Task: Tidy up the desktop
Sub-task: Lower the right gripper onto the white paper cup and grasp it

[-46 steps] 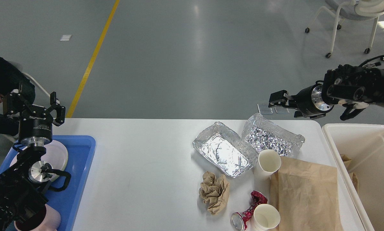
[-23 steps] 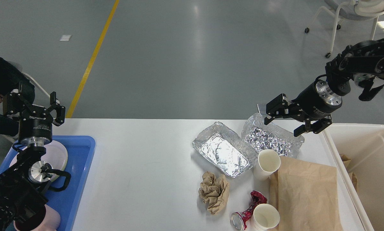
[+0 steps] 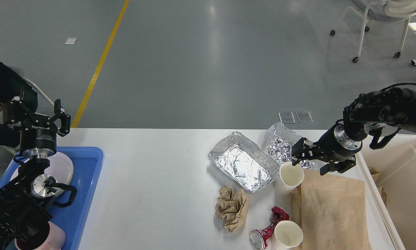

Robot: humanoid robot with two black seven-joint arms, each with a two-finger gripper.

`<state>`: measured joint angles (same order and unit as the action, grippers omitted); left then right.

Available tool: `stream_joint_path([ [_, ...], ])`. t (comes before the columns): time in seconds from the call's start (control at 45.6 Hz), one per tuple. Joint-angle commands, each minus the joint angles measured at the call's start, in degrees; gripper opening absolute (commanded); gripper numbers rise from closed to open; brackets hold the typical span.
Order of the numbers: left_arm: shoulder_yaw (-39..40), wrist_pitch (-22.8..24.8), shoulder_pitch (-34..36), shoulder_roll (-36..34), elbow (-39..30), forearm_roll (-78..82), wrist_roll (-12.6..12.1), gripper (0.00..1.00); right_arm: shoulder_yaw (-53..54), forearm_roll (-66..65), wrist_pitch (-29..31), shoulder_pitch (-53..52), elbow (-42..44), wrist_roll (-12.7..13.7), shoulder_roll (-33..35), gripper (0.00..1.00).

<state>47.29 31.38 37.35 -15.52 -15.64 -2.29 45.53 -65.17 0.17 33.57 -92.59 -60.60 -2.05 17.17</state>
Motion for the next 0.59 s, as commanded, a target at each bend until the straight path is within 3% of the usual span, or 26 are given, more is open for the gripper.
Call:
stream_joint_path([
  [0.0,0.00,0.00,0.00,-0.03,0.00,0.00,0.00,0.97,1.71,0.01,-1.05,2.85,0.21,0.30,-0.29,0.67],
  [0.439,0.00,0.00,0.00,-0.03,0.00,0.00,0.00,0.97,4.44,1.06,-2.02,8.39,4.96,0.38,-2.05,0.66],
  [0.526,0.00,0.00,0.00,-0.03,0.00,0.00,0.00,0.97,5.14,1.06,-2.02,8.74,5.05,0.38,-2.14,0.49],
  [0.57,0.00,0.00,0.00,-0.03,0.00,0.00,0.00,0.97,5.40,1.06,-1.67,8.74,4.96,0.38,-2.14,0.33],
])
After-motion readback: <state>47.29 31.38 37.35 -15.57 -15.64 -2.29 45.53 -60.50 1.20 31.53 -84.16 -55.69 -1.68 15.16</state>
